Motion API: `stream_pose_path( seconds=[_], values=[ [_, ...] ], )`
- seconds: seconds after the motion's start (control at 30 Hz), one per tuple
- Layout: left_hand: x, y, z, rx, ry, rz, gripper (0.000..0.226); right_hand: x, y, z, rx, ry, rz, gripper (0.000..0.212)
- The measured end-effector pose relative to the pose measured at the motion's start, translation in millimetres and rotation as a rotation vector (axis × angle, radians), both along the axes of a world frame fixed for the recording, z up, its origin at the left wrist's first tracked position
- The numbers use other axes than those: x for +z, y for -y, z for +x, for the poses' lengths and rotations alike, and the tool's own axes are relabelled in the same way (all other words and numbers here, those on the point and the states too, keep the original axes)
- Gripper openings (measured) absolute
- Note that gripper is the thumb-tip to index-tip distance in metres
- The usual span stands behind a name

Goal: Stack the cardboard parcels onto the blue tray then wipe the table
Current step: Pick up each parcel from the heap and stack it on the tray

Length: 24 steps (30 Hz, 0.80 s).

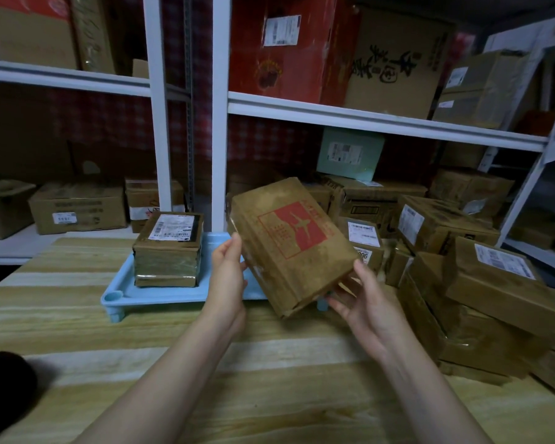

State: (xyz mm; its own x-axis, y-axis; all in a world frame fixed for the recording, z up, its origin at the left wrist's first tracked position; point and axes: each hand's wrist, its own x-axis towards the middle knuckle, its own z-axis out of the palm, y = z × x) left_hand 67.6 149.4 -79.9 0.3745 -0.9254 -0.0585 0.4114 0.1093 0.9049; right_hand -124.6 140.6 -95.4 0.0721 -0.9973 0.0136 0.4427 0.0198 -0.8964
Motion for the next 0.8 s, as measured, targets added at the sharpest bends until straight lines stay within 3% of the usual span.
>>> stream_pose_path(
  seconds=[0.17, 0.27, 0.37, 0.8],
  values=[
    [5.1, -0.9, 1.9, -0.017, -0.104, -0.030, 0.042, 2.0, 4.1, -1.4, -0.082, -0.146, -0.017, 0.025],
    [9.0, -3.0, 2.2, -0.043, -0.118, -0.051, 0.053, 1.6, 7.3, -7.5, -0.082, -0.078, -0.037, 0.031],
    [13.0, -2.5, 2.1, -0.064, -0.100, -0.080, 0.047, 4.0, 6.9, -11.8, -0.091, -0.010, -0.065, 0.035],
    [20.0, -7.0, 13.7, -0.106, -0.100, -0.079, 0.064, 10.8, 7.6, 3.8, -0.066, -0.075, -0.080, 0.025]
  ],
)
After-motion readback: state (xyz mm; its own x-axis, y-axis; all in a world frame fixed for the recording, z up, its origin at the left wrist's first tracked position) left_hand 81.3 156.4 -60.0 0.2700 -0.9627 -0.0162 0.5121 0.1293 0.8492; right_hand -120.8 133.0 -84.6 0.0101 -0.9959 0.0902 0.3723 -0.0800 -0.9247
